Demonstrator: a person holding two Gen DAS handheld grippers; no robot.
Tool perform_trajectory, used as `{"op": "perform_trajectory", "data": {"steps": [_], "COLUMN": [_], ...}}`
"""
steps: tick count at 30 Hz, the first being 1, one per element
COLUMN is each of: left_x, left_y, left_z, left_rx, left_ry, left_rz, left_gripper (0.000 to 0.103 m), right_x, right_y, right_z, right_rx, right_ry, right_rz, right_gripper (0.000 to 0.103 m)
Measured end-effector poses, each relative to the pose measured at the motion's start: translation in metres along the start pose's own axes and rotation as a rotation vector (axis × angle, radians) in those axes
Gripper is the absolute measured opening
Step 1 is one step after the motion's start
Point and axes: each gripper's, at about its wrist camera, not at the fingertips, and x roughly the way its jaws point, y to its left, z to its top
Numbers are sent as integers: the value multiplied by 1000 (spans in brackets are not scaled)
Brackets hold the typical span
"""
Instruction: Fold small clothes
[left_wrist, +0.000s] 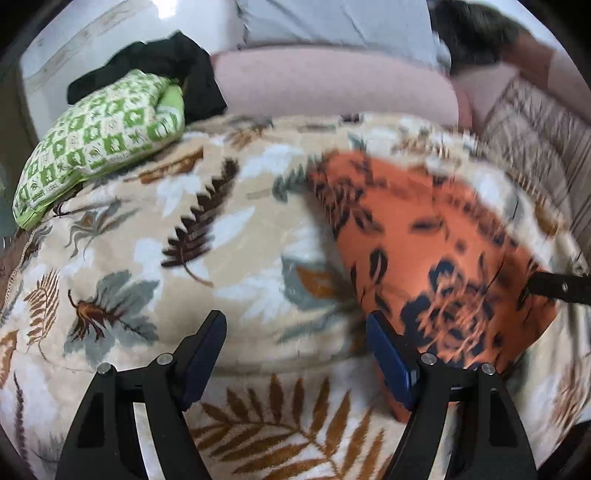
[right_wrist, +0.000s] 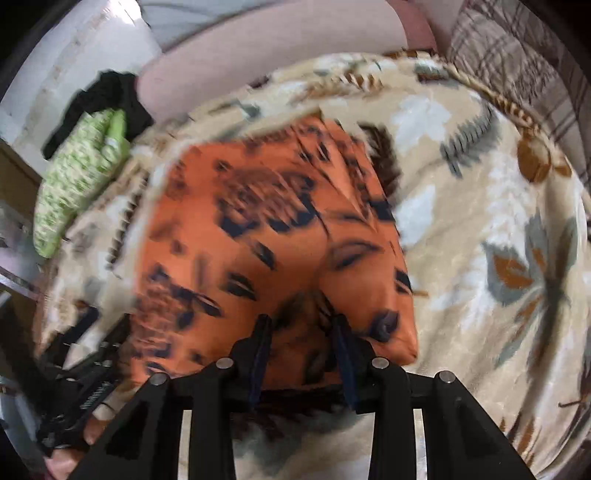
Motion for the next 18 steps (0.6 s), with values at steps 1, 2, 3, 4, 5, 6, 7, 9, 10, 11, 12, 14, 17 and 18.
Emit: {"op": "perform_trajectory", "data": {"steps": [1,2,3,4,5,6,7,9,10,11,12,14,17,18], "left_x": [-3,-5,-6,-5,-3,0,3,10,15,20,23,28,30,31], "left_y": [1,1,1,0,-1,-3,-4,-6,-7,-8,-10,-11,-9,-7], "left_z": [2,4,5,5,5,6,6,8,8,9,9,9,12,12], "left_rx": [-7,-10,-7,1,9,16,21,24,25,26,29,36,19,10], "left_ry": [-16,-28,-36,-36,-31,-26,-25,-18,-11,0,10,17,25,30], "left_rz": [-2,-6,-11,-12,-11,-13,-18,-36,-43,-47,-45,-28,-44,-49], "left_gripper": [79,79,79,79,79,79,79,79,79,79,79,79,79,79], "right_x": [-9,-15,-18,-17,-14,-8,2,29,43,57,71,75,64,62], "right_y": [6,13,23,31,40,47,53,53,50,48,47,50,63,68], "right_z": [7,14,23,30,37,45,53,67,68,68,69,74,83,86], "right_rx": [-3,-10,-28,-45,-64,-80,-83,-52,-40,-34,-32,-43,-71,-80], "right_ry": [-25,-41,-51,-56,-62,-65,-54,-14,20,64,104,102,98,87], "right_rz": [33,55,64,59,44,25,10,14,19,19,12,0,3,19], "right_gripper": [38,38,38,38,38,38,38,38,38,38,38,38,38,38]}}
